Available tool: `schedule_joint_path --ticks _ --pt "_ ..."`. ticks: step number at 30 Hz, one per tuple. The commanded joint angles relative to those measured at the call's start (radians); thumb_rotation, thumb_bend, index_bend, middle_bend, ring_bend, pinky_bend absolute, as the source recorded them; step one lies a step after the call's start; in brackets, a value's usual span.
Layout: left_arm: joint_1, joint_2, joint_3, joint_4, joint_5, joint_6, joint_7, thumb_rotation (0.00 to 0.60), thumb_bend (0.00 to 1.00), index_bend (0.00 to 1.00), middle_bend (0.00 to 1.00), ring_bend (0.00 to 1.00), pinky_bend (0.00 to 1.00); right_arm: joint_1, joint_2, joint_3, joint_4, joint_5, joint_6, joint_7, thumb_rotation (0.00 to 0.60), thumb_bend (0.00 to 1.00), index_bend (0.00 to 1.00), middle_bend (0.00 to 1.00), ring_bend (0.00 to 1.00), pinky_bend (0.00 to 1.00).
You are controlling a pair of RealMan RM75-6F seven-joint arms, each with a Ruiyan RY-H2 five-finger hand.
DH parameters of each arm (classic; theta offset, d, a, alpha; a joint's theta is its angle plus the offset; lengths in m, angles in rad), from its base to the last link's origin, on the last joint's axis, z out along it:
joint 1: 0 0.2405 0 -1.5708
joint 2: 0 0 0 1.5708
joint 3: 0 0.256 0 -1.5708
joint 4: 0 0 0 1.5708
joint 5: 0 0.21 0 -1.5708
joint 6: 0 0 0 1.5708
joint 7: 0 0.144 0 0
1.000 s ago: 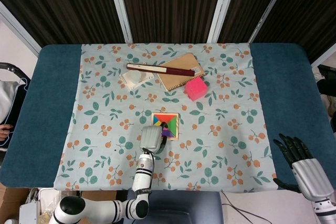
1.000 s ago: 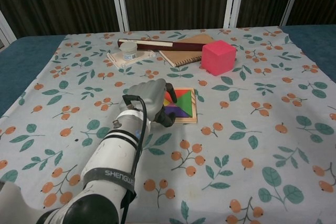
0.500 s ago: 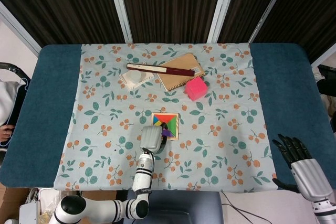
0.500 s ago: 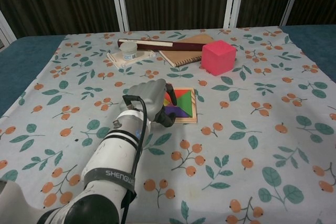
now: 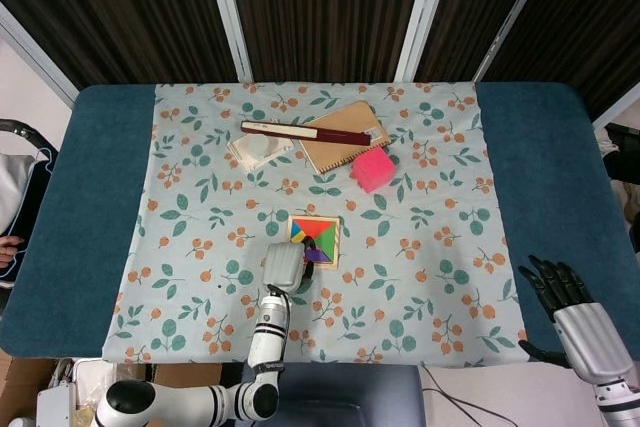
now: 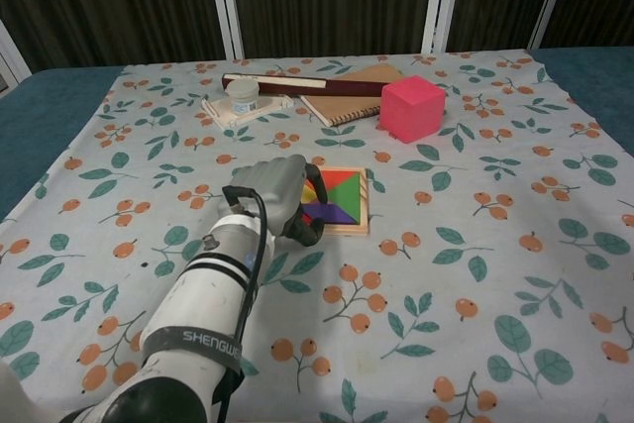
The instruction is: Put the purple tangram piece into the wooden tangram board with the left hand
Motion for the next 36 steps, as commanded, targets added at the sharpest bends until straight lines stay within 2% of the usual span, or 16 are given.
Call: schedule_joint_path --ticks 1,10,17,25,30,36 --pt "0.006 0.000 -0.004 -0.006 0.006 -0.003 0.002 0.600 0.42 0.45 1.00 1.00 1.00 0.000 0.000 0.000 0.000 0.000 0.000 -0.001 0.600 0.12 0.00 0.00 0.00 0.00" --pt "0.023 0.000 -0.016 -0.009 0.019 -0.019 0.012 0.600 0.42 0.46 1.00 1.00 1.00 -0.001 0.001 0.001 0.001 0.000 0.003 0.004 0.600 0.12 0.00 0.00 0.00 0.00" --pt "0.034 0.000 -0.013 -0.020 0.040 -0.020 0.011 0.600 0.42 0.38 1.00 1.00 1.00 -0.002 0.001 0.000 -0.001 0.000 0.005 0.002 0.600 0.12 0.00 0.00 0.00 0.00" --pt "0.051 0.013 -0.015 -0.051 0.066 -0.016 0.008 0.600 0.42 0.34 1.00 1.00 1.00 -0.003 0.001 0.000 0.001 -0.003 0.006 0.000 0.600 0.12 0.00 0.00 0.00 0.00" --pt "0.091 0.101 0.031 -0.178 0.140 0.008 -0.021 0.600 0.42 0.34 1.00 1.00 1.00 -0.005 -0.001 0.001 0.003 -0.003 0.010 -0.010 0.600 0.12 0.00 0.00 0.00 0.00" --pt "0.169 0.298 0.094 -0.376 0.257 0.043 -0.121 0.600 0.42 0.33 1.00 1.00 1.00 -0.007 -0.015 -0.001 -0.002 -0.007 0.004 -0.049 0.600 0.12 0.00 0.00 0.00 0.00"
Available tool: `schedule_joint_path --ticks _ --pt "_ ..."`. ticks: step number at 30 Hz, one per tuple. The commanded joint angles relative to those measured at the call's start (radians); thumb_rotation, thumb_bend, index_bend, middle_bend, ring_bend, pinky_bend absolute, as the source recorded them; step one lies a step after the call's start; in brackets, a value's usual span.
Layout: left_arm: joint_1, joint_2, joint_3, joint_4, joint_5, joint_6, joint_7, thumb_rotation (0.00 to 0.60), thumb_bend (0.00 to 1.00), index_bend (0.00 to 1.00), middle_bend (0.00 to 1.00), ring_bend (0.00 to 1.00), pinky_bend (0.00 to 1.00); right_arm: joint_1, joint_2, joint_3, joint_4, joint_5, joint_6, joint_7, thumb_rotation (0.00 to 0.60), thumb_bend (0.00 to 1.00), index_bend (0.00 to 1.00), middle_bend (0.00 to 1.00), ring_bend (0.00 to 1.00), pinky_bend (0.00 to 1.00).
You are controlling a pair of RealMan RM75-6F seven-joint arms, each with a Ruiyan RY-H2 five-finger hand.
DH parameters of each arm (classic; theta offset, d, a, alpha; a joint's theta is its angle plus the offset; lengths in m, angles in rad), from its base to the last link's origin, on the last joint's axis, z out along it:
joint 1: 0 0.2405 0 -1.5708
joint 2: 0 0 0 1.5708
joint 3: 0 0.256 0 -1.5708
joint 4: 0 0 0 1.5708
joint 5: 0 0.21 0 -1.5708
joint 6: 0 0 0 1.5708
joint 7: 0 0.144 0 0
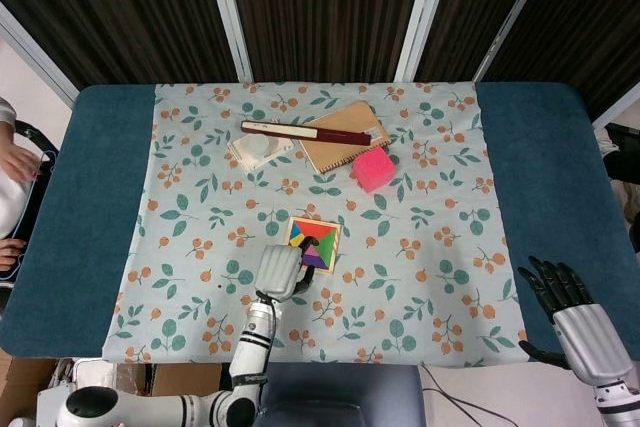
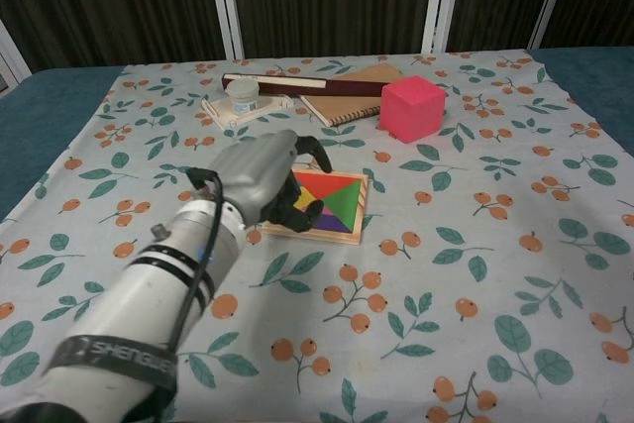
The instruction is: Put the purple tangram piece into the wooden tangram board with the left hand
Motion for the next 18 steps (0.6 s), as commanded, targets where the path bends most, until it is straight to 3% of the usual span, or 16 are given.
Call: schedule_joint_path --ticks 1,5,7,8,11,13,18 --pt "0.066 0.148 0.049 -0.139 0.086 0.030 -0.084 0.600 0.42 0.33 1.00 1.00 1.00 -0.001 -0.009 -0.001 -0.004 -0.002 -0.004 -0.022 0.600 0.12 0.00 0.00 0.00 0.00" --pt "0.118 0.279 0.086 -0.230 0.149 0.052 -0.154 0.600 0.42 0.32 0.99 1.00 1.00 0.001 -0.025 0.001 -0.010 0.003 -0.018 -0.062 0.600 0.12 0.00 0.00 0.00 0.00" --pt "0.143 0.338 0.113 -0.248 0.189 0.065 -0.188 0.600 0.42 0.30 0.90 0.96 0.99 0.003 -0.033 0.001 -0.013 0.005 -0.029 -0.083 0.600 0.12 0.00 0.00 0.00 0.00" --pt "0.153 0.363 0.125 -0.252 0.206 0.070 -0.203 0.600 0.41 0.29 0.83 0.89 0.94 0.005 -0.037 0.002 -0.013 0.006 -0.034 -0.093 0.600 0.12 0.00 0.00 0.00 0.00" --pt "0.194 0.449 0.170 -0.259 0.260 0.083 -0.292 0.600 0.42 0.25 0.62 0.62 0.62 0.009 -0.047 0.003 -0.019 0.010 -0.048 -0.122 0.600 0.12 0.00 0.00 0.00 0.00" --pt "0.227 0.496 0.202 -0.245 0.298 0.106 -0.361 0.600 0.41 0.23 0.50 0.47 0.46 0.009 -0.053 0.003 -0.021 0.013 -0.053 -0.136 0.600 0.12 0.00 0.00 0.00 0.00" --pt "0.324 0.594 0.294 -0.117 0.406 0.193 -0.547 0.600 0.41 0.15 0.24 0.18 0.27 0.008 -0.070 0.006 -0.022 0.024 -0.064 -0.177 0.600 0.12 0.00 0.00 0.00 0.00"
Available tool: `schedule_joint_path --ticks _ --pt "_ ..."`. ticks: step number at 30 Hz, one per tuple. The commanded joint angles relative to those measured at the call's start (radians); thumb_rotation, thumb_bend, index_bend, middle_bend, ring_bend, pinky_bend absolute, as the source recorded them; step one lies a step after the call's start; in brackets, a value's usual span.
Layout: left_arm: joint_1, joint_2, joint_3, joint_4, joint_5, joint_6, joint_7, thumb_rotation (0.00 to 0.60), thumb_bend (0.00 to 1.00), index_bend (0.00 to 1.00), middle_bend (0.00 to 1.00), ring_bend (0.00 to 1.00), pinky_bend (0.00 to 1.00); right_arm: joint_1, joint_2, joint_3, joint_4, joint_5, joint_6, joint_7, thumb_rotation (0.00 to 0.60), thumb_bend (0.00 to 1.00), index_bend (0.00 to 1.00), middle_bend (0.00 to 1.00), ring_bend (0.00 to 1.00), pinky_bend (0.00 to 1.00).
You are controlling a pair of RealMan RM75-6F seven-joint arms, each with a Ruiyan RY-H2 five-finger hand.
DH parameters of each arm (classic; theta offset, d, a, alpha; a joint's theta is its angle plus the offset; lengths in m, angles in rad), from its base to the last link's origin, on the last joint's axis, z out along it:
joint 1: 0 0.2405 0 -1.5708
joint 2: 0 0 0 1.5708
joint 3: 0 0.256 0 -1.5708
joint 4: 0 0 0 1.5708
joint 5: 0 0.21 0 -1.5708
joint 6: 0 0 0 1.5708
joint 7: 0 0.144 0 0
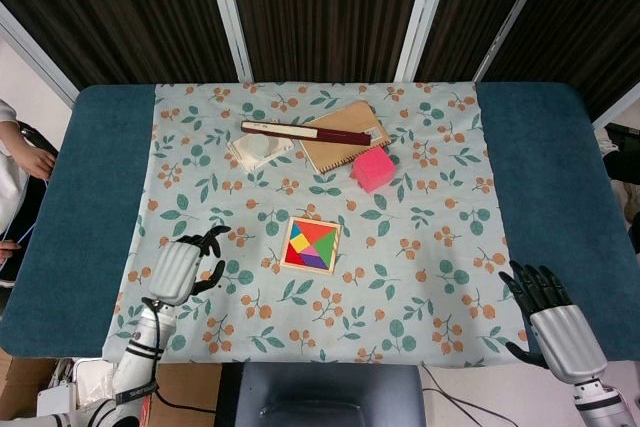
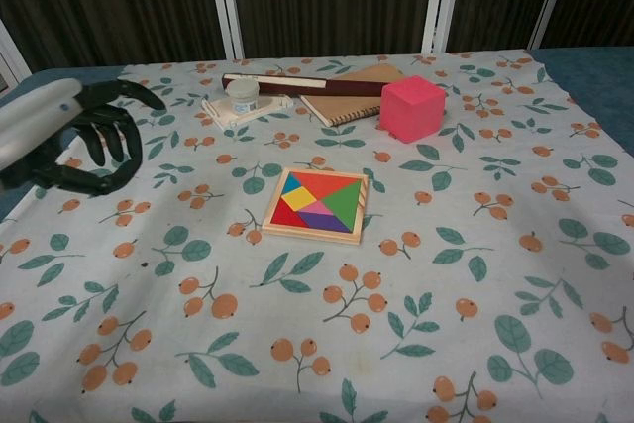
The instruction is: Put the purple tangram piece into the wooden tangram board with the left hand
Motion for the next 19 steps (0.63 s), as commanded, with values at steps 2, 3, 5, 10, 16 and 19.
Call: schedule_joint_path --ticks 2,3,5,10,16,19 --pt "0.125 0.088 0.112 0.174 0.141 0.133 -0.200 0.600 0.41 0.12 0.16 0.11 0.21 0.000 -0.017 0.003 -0.003 0.011 -0.011 -0.033 0.600 0.12 0.00 0.00 0.00 0.00" --pt "0.144 0.090 0.128 0.212 0.162 0.159 -0.233 0.600 0.41 0.11 0.14 0.09 0.19 0.000 -0.021 0.004 -0.003 0.013 -0.012 -0.042 0.600 0.12 0.00 0.00 0.00 0.00" --pt "0.186 0.081 0.148 0.301 0.198 0.221 -0.318 0.600 0.41 0.08 0.10 0.03 0.13 0.000 -0.030 0.006 -0.004 0.018 -0.016 -0.061 0.600 0.12 0.00 0.00 0.00 0.00" --pt "0.214 0.072 0.160 0.416 0.235 0.250 -0.386 0.600 0.40 0.03 0.04 0.00 0.08 -0.001 -0.049 0.011 -0.007 0.028 -0.020 -0.098 0.600 0.12 0.00 0.00 0.00 0.00" --pt "0.217 0.100 0.159 0.388 0.240 0.208 -0.385 0.600 0.40 0.03 0.04 0.00 0.07 -0.006 -0.053 0.011 -0.008 0.027 -0.009 -0.105 0.600 0.12 0.00 0.00 0.00 0.00" --pt "0.218 0.117 0.164 0.355 0.237 0.179 -0.359 0.600 0.40 0.02 0.04 0.00 0.07 -0.007 -0.051 0.011 -0.008 0.026 -0.004 -0.099 0.600 0.12 0.00 0.00 0.00 0.00"
